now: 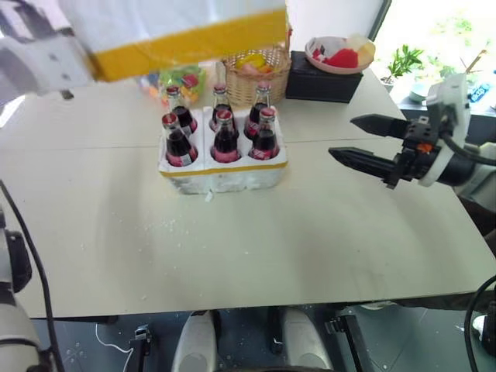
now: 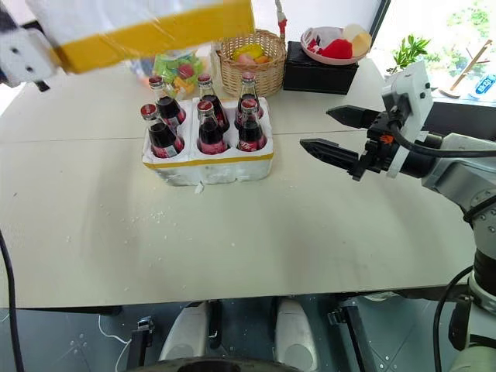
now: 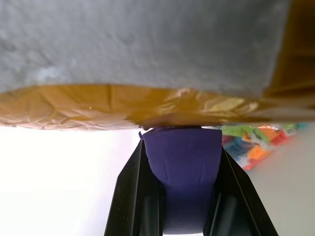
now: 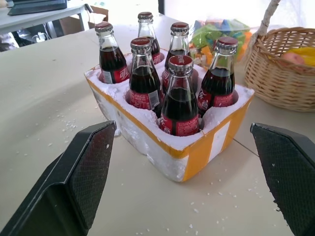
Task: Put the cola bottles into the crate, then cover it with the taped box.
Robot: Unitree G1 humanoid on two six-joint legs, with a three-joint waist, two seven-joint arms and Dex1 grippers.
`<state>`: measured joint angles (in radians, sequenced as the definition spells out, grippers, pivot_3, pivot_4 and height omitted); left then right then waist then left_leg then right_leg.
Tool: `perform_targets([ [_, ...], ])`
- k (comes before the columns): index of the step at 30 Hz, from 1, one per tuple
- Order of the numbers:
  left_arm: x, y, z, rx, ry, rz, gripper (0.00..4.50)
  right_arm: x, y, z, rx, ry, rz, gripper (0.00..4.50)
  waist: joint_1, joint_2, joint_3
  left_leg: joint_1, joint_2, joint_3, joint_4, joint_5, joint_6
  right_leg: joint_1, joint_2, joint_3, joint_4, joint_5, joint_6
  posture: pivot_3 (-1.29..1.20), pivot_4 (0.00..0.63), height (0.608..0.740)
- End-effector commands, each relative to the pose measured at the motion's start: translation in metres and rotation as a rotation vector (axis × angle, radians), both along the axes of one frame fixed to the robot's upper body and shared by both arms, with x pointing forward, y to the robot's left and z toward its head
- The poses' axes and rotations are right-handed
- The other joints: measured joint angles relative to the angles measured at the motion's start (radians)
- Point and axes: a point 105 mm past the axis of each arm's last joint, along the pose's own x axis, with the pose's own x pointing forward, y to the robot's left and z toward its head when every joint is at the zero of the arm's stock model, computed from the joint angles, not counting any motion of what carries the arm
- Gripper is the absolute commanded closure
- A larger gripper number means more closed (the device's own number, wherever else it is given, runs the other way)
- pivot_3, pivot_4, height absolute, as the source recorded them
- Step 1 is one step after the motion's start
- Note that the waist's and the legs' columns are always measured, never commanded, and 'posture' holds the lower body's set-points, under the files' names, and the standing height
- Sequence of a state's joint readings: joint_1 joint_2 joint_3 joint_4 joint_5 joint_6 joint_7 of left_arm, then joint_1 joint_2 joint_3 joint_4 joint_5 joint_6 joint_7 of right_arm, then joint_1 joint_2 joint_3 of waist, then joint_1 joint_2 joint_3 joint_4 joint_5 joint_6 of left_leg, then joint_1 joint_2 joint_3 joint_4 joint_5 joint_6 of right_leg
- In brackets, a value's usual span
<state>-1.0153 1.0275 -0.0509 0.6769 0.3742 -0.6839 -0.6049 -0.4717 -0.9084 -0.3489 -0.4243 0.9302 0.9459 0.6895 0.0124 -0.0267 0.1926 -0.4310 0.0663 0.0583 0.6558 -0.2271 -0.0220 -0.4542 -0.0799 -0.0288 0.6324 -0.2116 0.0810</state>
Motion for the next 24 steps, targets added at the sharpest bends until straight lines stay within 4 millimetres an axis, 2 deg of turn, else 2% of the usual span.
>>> perform_targets([
  [1,-0.002,-0.019,-0.012,0.118,-0.066,-0.028,3.97,-0.008,0.0,0.01,0.028,-0.064,-0.007,0.0,0.001,0.0,0.0,0.0,0.0,0.0,0.0,0.0,0.0,0.0,0.0,0.0,0.0,0.0,0.0,0.0,0.15,0.74],
  [6,-0.004,-0.031,-0.037,0.143,-0.072,-0.039,3.97,-0.008,-0.002,0.005,0.043,-0.055,-0.035,0.0,0.001,0.0,0.0,0.001,0.0,0.0,0.002,0.0,0.0,0.003,0.0,0.0,0.0,0.0,0.001,0.0,0.15,0.74],
  [9,-0.006,-0.037,-0.043,0.149,-0.078,-0.042,3.97,-0.009,-0.004,0.003,0.05,-0.051,-0.044,0.0,0.001,0.0,0.0,0.002,0.0,-0.001,0.002,0.0,0.0,0.004,0.0,0.0,0.0,0.0,0.001,0.0,0.15,0.74],
  [13,-0.007,-0.037,-0.048,0.265,-0.107,-0.018,3.97,-0.007,-0.005,0.003,0.065,-0.05,-0.057,0.0,0.001,0.0,0.0,0.002,0.0,-0.001,0.003,0.0,0.0,0.005,0.0,0.0,0.0,0.0,0.001,0.0,0.15,0.74],
  [16,-0.007,-0.032,-0.062,0.34,-0.102,-0.012,2.73,-0.006,-0.004,0.003,0.07,-0.053,-0.057,0.0,0.0,0.0,0.0,0.003,0.0,-0.001,0.002,0.0,0.0,0.005,0.0,0.0,0.0,0.0,0.001,0.0,0.15,0.74],
  [21,-0.013,-0.033,-0.076,0.284,-0.077,-0.033,0.1,-0.005,-0.003,0.003,0.069,-0.055,-0.055,0.0,0.0,0.0,0.0,0.004,0.0,-0.001,0.002,0.0,0.0,0.006,0.0,0.0,0.0,0.0,0.001,0.0,0.15,0.74],
  [24,-0.022,-0.028,-0.086,0.262,-0.04,-0.034,0.1,-0.004,-0.004,0.003,0.061,-0.054,-0.059,0.0,0.001,0.0,0.0,0.004,0.0,-0.001,0.002,0.0,0.0,0.006,0.0,0.0,-0.001,0.0,0.001,0.0,0.15,0.74],
])
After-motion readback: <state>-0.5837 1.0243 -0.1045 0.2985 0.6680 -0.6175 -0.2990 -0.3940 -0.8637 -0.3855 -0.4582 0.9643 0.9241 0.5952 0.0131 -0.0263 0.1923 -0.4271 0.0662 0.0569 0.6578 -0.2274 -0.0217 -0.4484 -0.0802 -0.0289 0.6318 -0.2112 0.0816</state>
